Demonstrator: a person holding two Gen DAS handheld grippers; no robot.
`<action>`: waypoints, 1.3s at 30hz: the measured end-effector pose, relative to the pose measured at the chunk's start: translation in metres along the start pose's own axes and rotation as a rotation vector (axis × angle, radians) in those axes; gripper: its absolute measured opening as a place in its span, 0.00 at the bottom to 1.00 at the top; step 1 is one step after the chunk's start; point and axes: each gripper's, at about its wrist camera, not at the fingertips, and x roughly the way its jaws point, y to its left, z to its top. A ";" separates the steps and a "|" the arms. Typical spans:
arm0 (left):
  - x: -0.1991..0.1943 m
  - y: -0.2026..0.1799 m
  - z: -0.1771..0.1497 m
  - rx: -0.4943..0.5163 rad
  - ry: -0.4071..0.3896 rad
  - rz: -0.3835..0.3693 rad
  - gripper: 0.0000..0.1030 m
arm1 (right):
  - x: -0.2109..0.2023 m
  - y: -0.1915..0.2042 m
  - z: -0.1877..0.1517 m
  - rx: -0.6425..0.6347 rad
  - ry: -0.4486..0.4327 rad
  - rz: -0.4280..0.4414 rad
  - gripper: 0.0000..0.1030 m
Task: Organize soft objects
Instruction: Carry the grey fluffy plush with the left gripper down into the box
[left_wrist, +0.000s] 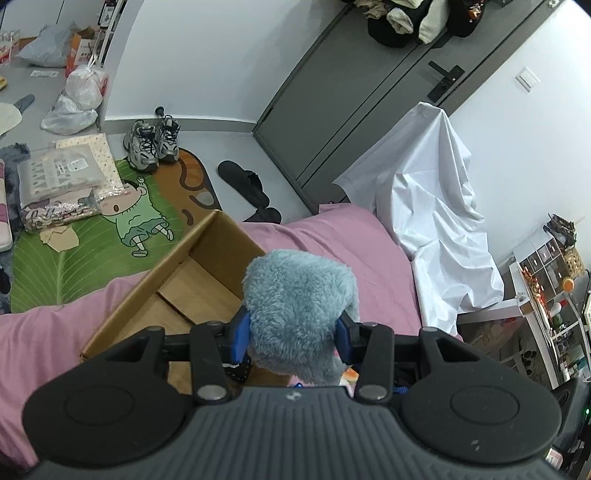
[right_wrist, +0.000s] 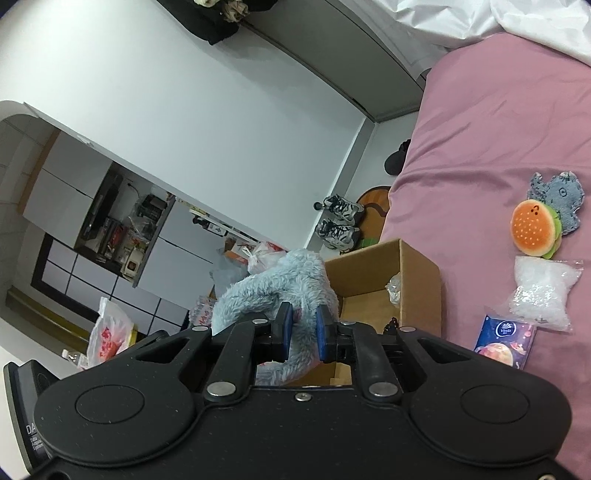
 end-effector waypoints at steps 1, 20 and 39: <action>0.002 0.003 0.001 -0.005 0.003 -0.001 0.43 | 0.003 0.001 -0.001 -0.002 0.003 -0.008 0.16; 0.053 0.030 0.019 -0.037 0.064 0.037 0.44 | 0.029 -0.004 0.000 0.022 0.053 -0.088 0.25; 0.104 0.022 0.012 0.071 0.128 0.266 0.46 | 0.024 -0.020 0.005 0.102 0.078 -0.110 0.31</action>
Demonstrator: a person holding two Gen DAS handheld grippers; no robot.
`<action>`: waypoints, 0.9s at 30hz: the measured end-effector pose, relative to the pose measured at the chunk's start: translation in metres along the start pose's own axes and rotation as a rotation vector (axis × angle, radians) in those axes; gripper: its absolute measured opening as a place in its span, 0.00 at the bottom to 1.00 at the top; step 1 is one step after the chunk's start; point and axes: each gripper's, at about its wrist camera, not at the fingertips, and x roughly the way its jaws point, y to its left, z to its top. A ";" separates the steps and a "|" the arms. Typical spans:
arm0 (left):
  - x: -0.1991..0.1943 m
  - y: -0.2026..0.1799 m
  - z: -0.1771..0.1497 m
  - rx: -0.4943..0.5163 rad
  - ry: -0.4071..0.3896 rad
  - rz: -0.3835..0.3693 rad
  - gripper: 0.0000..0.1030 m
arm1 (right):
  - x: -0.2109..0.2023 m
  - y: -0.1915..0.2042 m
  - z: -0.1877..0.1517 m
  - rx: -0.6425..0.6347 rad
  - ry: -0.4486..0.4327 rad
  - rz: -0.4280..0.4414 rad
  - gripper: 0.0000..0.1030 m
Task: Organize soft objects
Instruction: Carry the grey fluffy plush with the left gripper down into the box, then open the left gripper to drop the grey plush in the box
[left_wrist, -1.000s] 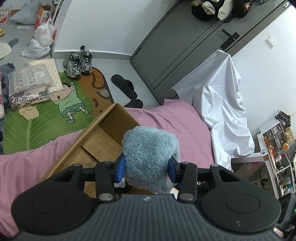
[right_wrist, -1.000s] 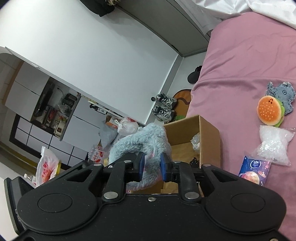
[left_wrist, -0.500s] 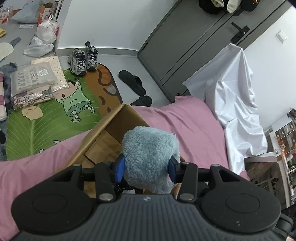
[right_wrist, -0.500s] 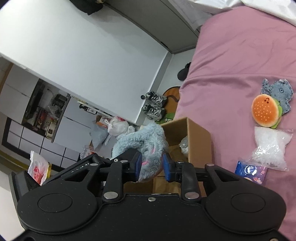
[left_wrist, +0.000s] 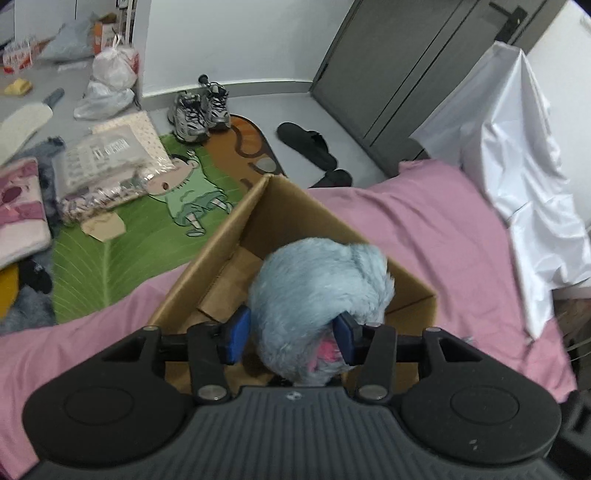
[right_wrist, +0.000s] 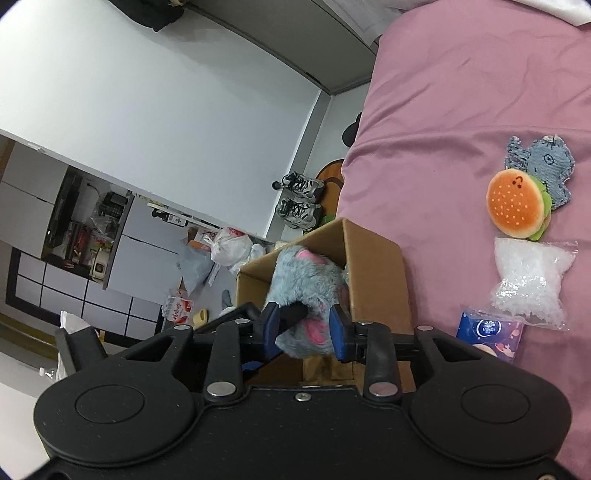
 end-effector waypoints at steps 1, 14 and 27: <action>0.000 -0.002 -0.001 0.009 -0.003 0.011 0.46 | -0.001 0.000 0.000 0.002 -0.001 0.001 0.31; -0.027 -0.012 0.002 0.048 -0.063 0.059 0.76 | -0.006 -0.002 0.003 0.013 -0.014 0.013 0.35; -0.074 -0.004 -0.001 0.036 -0.117 0.038 0.77 | -0.025 0.006 0.002 -0.047 -0.054 0.000 0.61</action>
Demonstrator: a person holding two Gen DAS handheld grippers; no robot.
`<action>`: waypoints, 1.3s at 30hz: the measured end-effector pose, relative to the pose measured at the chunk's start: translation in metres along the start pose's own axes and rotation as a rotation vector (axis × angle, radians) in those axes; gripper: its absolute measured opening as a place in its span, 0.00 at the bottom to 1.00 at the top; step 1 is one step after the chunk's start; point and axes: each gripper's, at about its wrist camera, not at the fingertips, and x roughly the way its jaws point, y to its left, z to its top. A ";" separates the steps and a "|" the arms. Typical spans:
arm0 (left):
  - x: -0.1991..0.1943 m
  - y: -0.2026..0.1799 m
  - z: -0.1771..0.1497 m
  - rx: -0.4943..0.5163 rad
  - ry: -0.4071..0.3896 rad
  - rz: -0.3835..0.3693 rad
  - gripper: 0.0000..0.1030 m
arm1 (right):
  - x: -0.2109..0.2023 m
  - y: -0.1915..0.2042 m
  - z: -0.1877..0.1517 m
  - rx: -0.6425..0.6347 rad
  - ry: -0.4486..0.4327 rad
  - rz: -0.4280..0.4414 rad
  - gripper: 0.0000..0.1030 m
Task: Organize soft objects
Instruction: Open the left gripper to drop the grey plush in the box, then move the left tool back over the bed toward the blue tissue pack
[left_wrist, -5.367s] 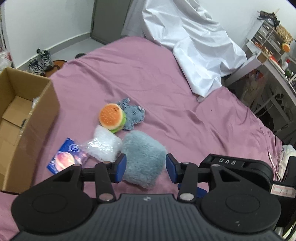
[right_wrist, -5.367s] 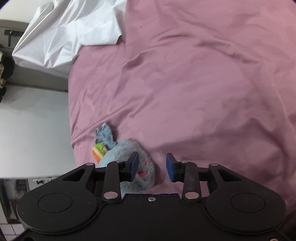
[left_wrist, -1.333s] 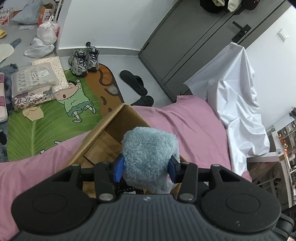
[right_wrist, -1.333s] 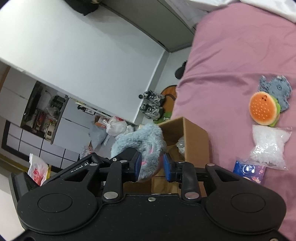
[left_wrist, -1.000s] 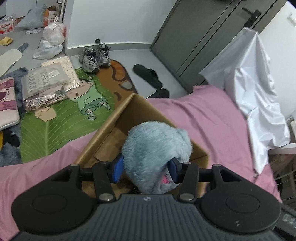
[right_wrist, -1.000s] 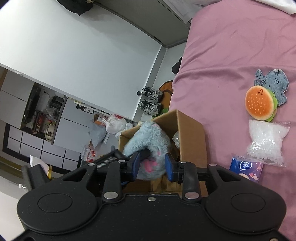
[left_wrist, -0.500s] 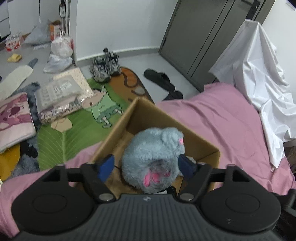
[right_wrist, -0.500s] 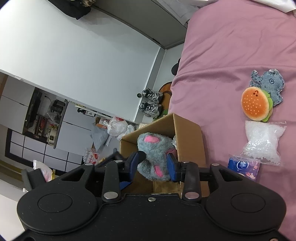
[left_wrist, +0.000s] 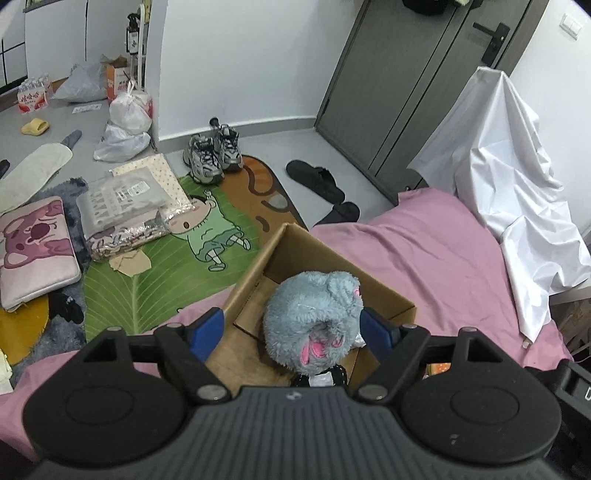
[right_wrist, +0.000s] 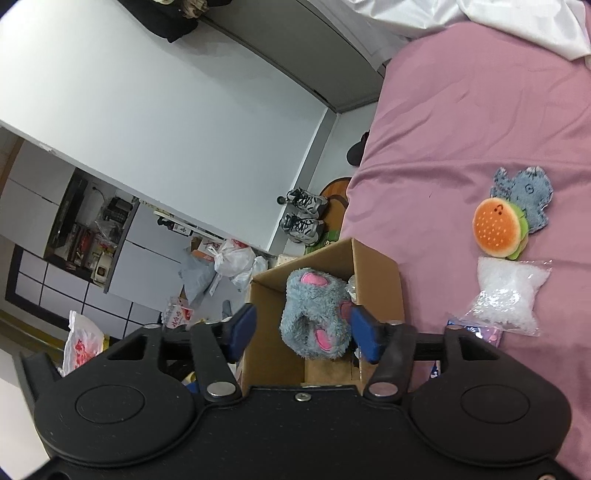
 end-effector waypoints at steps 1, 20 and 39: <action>-0.005 0.002 -0.001 -0.002 -0.010 -0.006 0.78 | -0.002 0.001 0.000 -0.008 -0.006 -0.002 0.63; -0.062 -0.004 -0.008 0.018 -0.033 -0.077 0.99 | -0.038 0.014 0.002 -0.137 -0.076 0.032 1.00; -0.089 -0.027 -0.028 0.089 -0.062 -0.060 1.00 | -0.070 0.004 0.016 -0.286 -0.064 -0.066 1.00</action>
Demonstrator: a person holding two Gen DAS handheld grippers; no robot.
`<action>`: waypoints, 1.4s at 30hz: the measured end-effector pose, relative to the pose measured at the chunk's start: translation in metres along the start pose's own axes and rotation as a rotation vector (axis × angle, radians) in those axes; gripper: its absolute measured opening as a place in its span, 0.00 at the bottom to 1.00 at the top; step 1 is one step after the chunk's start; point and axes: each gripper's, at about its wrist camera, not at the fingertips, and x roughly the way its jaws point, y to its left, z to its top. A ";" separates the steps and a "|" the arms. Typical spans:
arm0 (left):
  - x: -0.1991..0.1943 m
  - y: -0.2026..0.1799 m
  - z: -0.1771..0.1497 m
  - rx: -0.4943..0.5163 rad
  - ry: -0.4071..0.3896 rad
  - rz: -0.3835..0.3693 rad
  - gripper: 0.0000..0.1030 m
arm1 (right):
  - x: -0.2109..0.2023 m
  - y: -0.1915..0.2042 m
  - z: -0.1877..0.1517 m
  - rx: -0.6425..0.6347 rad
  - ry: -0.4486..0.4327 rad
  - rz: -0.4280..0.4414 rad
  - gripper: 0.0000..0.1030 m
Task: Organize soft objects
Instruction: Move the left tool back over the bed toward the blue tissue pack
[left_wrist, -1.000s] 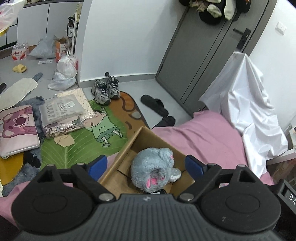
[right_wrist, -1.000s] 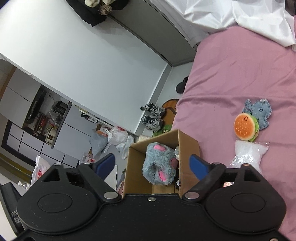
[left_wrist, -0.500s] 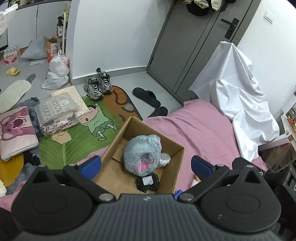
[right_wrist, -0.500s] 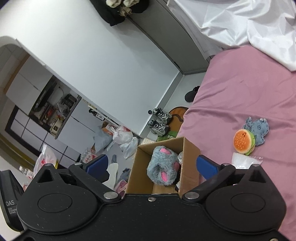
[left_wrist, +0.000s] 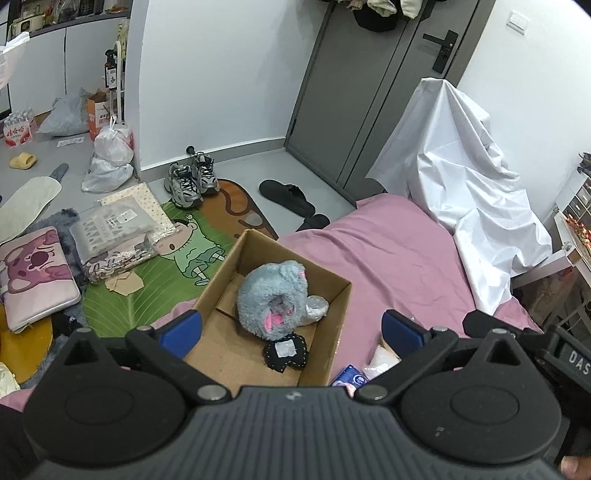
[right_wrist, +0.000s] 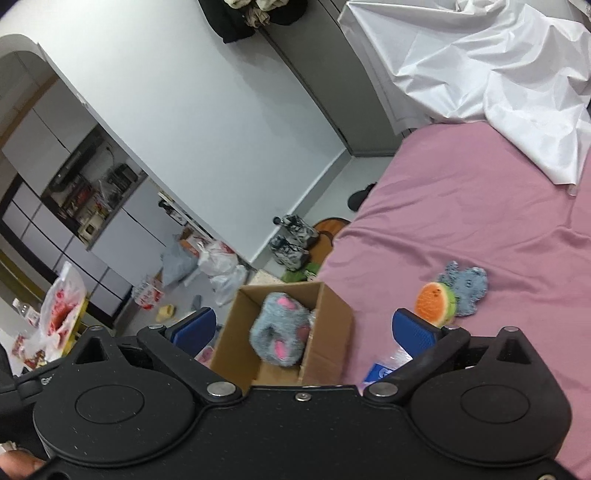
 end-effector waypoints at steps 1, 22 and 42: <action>0.000 -0.002 -0.001 0.004 -0.002 0.000 1.00 | -0.001 -0.003 0.000 0.003 0.009 -0.004 1.00; 0.011 -0.059 -0.051 -0.003 0.103 -0.004 1.00 | -0.025 -0.039 0.001 0.024 0.064 -0.045 1.00; 0.041 -0.081 -0.101 -0.172 0.112 0.077 0.99 | -0.014 -0.075 -0.002 0.126 0.115 -0.080 1.00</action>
